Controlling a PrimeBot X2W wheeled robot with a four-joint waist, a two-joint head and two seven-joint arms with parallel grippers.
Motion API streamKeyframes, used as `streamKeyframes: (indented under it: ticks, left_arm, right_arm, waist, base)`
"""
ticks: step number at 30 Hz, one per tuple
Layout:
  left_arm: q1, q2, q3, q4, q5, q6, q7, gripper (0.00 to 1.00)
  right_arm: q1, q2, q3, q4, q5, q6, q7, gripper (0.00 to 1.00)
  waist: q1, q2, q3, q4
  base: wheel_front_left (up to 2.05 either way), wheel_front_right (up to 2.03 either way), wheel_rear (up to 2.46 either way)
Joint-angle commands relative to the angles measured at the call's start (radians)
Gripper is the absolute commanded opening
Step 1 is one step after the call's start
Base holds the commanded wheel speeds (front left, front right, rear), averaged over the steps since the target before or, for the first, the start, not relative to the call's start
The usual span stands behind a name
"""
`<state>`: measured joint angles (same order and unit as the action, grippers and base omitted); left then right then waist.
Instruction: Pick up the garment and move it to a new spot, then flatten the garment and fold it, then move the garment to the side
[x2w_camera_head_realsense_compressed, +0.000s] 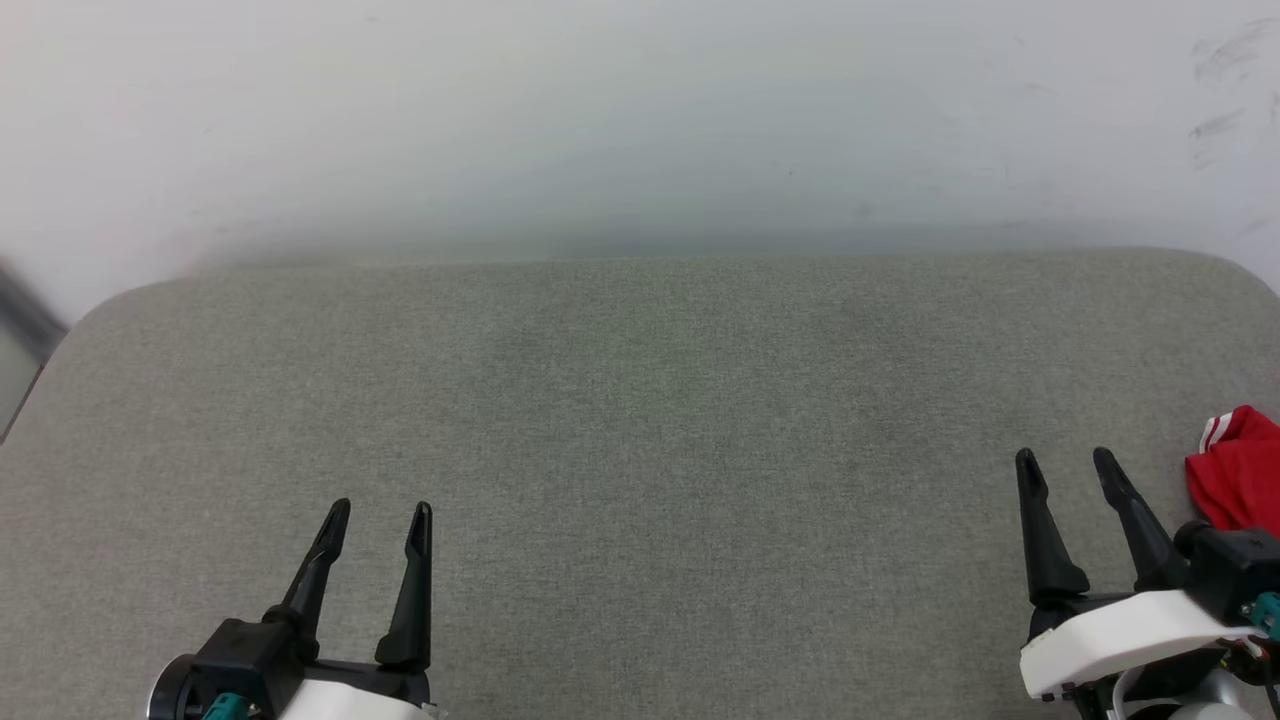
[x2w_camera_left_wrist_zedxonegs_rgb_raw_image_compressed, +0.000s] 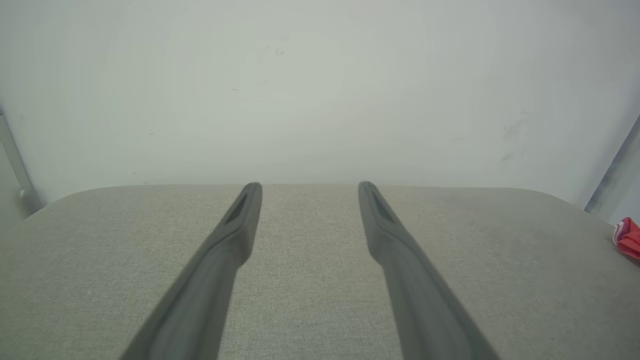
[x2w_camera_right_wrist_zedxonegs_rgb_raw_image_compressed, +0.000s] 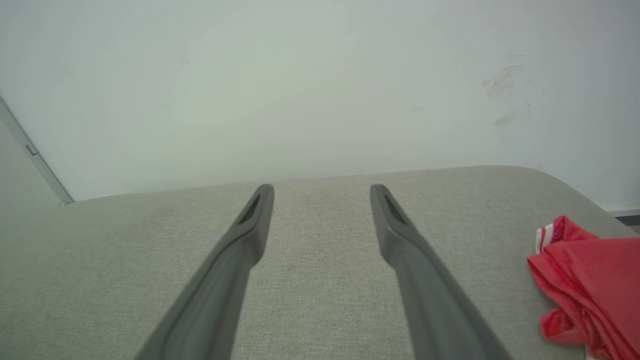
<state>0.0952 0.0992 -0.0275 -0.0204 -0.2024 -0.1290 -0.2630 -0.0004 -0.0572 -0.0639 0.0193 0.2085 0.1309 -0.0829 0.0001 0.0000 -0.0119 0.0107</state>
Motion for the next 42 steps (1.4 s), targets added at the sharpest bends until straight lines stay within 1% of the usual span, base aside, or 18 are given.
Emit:
streamKeyframes:
  ticks: [1, 10, 11, 14, 18, 19, 24, 33, 34, 42]
  left_arm:
    - [-0.005, -0.003, 0.001, -0.001, -0.001, -0.001, -0.002, 1.00]
    - [0.000, -0.011, 0.013, -0.003, -0.015, -0.002, -0.002, 1.00]
    - [0.000, -0.012, 0.012, -0.001, -0.013, 0.000, 0.000, 0.00]
    - [0.010, -0.015, 0.005, 0.026, -0.015, 0.000, 0.001, 0.00]
    - [0.002, -0.014, 0.006, 0.032, -0.097, 0.002, 0.016, 0.00]
    - [-0.007, -0.011, 0.009, 0.042, -0.159, 0.002, 0.029, 0.00]
    - [-0.023, -0.009, 0.012, 0.061, -0.254, 0.002, 0.049, 0.00]
    - [-0.049, -0.006, 0.018, 0.091, -0.410, 0.000, 0.082, 0.00]
    - [-0.049, -0.006, 0.018, 0.091, -0.410, 0.000, 0.082, 0.00]
    - [-0.069, -0.004, 0.024, 0.113, -0.535, -0.001, 0.110, 0.00]
  right_arm:
    - [0.005, 0.006, 0.000, -0.003, -0.004, 0.000, -0.003, 1.00]
    - [0.008, 0.008, 0.008, -0.010, 0.000, 0.000, 0.001, 1.00]
    - [0.000, 0.003, 0.009, -0.007, 0.000, 0.000, 0.001, 0.00]
    - [0.007, 0.003, 0.010, 0.022, 0.002, 0.000, 0.002, 0.00]
    - [-0.003, 0.003, 0.004, 0.036, 0.081, 0.000, 0.014, 0.00]
    - [-0.007, 0.003, 0.002, 0.043, 0.138, 0.000, 0.022, 0.00]
    - [-0.015, 0.004, -0.002, 0.055, 0.229, 0.000, 0.035, 0.00]
    - [-0.028, 0.004, -0.007, 0.075, 0.378, 0.000, 0.055, 0.00]
    - [-0.028, 0.004, -0.007, 0.075, 0.378, 0.000, 0.055, 0.00]
    - [-0.040, 0.005, -0.012, 0.092, 0.499, 0.000, 0.071, 0.00]
  waist:
    - [-0.0001, 0.0000, -0.002, 0.002]
    - [-0.0001, 0.0000, -0.006, 0.002]
    - [-0.0001, 0.0000, -0.005, 0.002]
    - [0.0000, 0.0000, -0.005, 0.002]
    - [0.0000, 0.0000, -0.005, 0.002]
    - [0.0000, 0.0000, -0.004, 0.002]
    - [0.0000, 0.0000, -0.003, 0.001]
    - [0.0000, 0.0000, -0.002, 0.000]
    - [0.0000, 0.0000, -0.002, 0.000]
    - [0.0000, 0.0000, -0.001, -0.001]
  base:
    - [0.00, 0.00, 0.00]
    - [0.00, 0.00, 0.00]
    - [0.00, 0.00, 0.00]
    - [0.00, 0.00, 0.00]
    - [0.00, 0.00, 0.00]
    - [0.00, 0.00, 0.00]
    - [0.00, 0.00, 0.00]
    - [0.00, 0.00, 0.00]
    - [0.00, 0.00, 0.00]
    - [0.00, 0.00, 0.00]
